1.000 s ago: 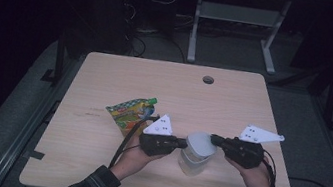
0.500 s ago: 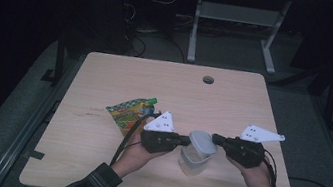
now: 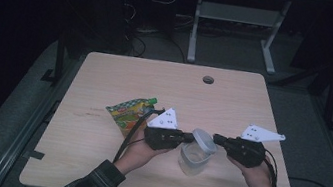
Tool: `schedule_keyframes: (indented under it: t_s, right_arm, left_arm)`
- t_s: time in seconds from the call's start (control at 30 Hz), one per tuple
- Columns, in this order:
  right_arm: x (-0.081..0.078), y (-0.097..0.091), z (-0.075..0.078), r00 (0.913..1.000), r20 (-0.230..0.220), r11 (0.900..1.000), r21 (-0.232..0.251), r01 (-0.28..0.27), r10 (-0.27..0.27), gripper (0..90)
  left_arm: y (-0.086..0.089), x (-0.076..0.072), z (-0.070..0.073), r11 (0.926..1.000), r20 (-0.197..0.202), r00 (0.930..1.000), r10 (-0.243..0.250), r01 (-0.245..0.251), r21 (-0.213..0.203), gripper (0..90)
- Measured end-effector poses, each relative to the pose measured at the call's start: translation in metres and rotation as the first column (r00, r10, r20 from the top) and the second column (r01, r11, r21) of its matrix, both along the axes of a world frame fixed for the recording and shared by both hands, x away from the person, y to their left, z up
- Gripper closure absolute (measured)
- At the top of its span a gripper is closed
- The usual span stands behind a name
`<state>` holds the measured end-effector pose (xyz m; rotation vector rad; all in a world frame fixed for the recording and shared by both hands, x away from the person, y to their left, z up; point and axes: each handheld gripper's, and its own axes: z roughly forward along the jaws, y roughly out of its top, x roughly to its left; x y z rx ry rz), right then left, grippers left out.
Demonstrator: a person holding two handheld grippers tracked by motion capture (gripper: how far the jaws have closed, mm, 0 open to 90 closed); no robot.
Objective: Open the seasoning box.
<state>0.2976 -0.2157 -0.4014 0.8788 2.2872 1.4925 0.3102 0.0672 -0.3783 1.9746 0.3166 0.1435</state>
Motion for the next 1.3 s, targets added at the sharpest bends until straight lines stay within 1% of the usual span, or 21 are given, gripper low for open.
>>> schedule_keyframes:
  t_s: [0.13, 0.53, 0.7, 0.73, 0.9, 1.03, 1.2, 1.3]
  right_arm:
    - [0.001, -0.001, -0.001, 1.0000, -0.006, 1.0000, -0.001, 0.002, -0.002, 89.6]
    - [0.002, -0.002, -0.004, 0.9998, -0.019, 1.0000, -0.005, 0.008, -0.008, 89.6]
    - [0.004, -0.002, -0.008, 0.9996, -0.027, 0.9998, -0.020, 0.007, -0.007, 89.7]
    - [0.004, -0.002, -0.009, 0.9994, -0.034, 0.9999, -0.017, 0.002, -0.003, 89.7]
    - [0.004, -0.003, -0.010, 0.9995, -0.031, 0.9998, -0.018, 0.001, -0.002, 89.7]
    - [0.004, -0.003, -0.010, 0.9994, -0.035, 0.9998, -0.020, 0.005, -0.006, 89.7]
    - [0.004, -0.006, -0.010, 0.9992, -0.036, 0.9997, -0.020, 0.015, -0.016, 89.7]
    - [0.004, -0.008, -0.010, 0.9991, -0.035, 0.9995, -0.021, 0.024, -0.025, 89.7]
  left_arm:
    - [-0.003, 0.002, 0.001, 1.0000, 0.000, 1.0000, -0.005, 0.005, 0.006, 89.7]
    - [-0.014, 0.008, 0.005, 0.9999, 0.001, 0.9999, -0.015, 0.015, 0.001, 89.8]
    - [-0.017, 0.009, 0.006, 0.9998, -0.001, 0.9998, -0.018, 0.018, 0.000, 89.8]
    - [-0.018, 0.009, 0.006, 0.9998, -0.001, 0.9998, -0.020, 0.020, 0.001, 89.8]
    - [-0.017, 0.008, 0.005, 0.9997, -0.007, 0.9997, -0.021, 0.021, 0.014, 89.8]
    - [-0.015, 0.007, 0.004, 0.9991, -0.004, 0.9997, -0.026, 0.026, 0.034, 89.8]
    - [-0.012, 0.007, 0.004, 0.9988, -0.020, 0.9994, -0.027, 0.028, 0.039, 89.8]
    - [-0.009, 0.007, 0.003, 0.9991, -0.039, 0.9990, -0.023, 0.024, 0.035, 89.8]
